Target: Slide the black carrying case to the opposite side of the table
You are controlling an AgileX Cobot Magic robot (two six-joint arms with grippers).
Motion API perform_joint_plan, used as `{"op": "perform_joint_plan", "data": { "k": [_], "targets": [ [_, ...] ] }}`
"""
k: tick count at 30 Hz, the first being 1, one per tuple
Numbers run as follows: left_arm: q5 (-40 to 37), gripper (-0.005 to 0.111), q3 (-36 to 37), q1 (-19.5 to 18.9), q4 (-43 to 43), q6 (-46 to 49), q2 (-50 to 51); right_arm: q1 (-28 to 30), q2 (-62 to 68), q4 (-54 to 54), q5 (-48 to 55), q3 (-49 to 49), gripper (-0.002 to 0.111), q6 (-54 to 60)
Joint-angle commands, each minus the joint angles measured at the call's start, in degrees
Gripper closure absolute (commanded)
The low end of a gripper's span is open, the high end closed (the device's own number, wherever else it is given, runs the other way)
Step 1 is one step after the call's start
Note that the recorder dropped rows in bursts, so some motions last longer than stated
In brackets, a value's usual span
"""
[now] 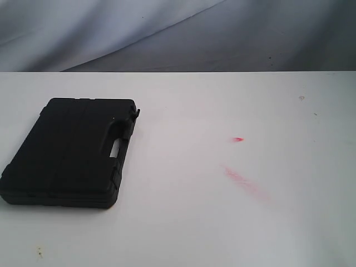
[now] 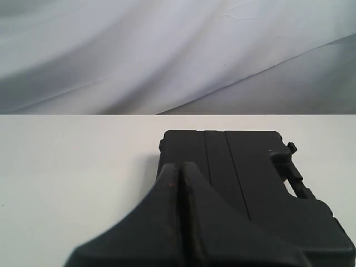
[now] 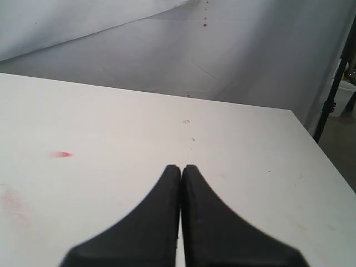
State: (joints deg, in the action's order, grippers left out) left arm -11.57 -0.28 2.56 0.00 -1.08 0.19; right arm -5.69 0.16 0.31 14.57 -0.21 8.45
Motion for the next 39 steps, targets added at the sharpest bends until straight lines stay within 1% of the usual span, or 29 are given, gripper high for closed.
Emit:
{"op": "perform_joint_plan", "data": {
  "k": [1, 16, 19, 24, 26, 28, 29, 32, 39],
  "targets": [
    [0.2, 0.107, 0.3, 0.2, -0.8, -0.2, -0.2, 0.4, -0.2, 0.0, -0.2, 0.2, 0.108, 0.0],
    [0.6, 0.107, 0.3, 0.2, -0.8, -0.2, -0.2, 0.4, -0.2, 0.0, -0.2, 0.2, 0.108, 0.0],
    [2.8, 0.107, 0.3, 0.2, -0.8, -0.2, -0.2, 0.4, -0.2, 0.0, -0.2, 0.2, 0.108, 0.0],
    [12.3, 0.107, 0.3, 0.2, -0.8, -0.3, -0.2, 0.4, -0.2, 0.0, -0.2, 0.2, 0.108, 0.0],
    [14.4, 0.107, 0.3, 0.2, -0.8, -0.3, -0.2, 0.4, -0.2, 0.0, -0.2, 0.2, 0.108, 0.0],
    [14.8, 0.107, 0.3, 0.2, -0.9, -0.5, -0.2, 0.4, -0.2, 0.0, -0.2, 0.2, 0.108, 0.0],
    [14.7, 0.107, 0.3, 0.2, -2.3, -1.2, -0.2, 0.4, -0.2, 0.0, -0.2, 0.2, 0.108, 0.0],
    [11.6, 0.107, 0.3, 0.2, -7.9, -7.9, -0.2, 0.4, -0.2, 0.0, -0.2, 0.2, 0.108, 0.0],
    [11.6, 0.107, 0.3, 0.2, -11.5, -13.7, -0.2, 0.4, -0.2, 0.0, -0.2, 0.2, 0.108, 0.0]
  ]
}}
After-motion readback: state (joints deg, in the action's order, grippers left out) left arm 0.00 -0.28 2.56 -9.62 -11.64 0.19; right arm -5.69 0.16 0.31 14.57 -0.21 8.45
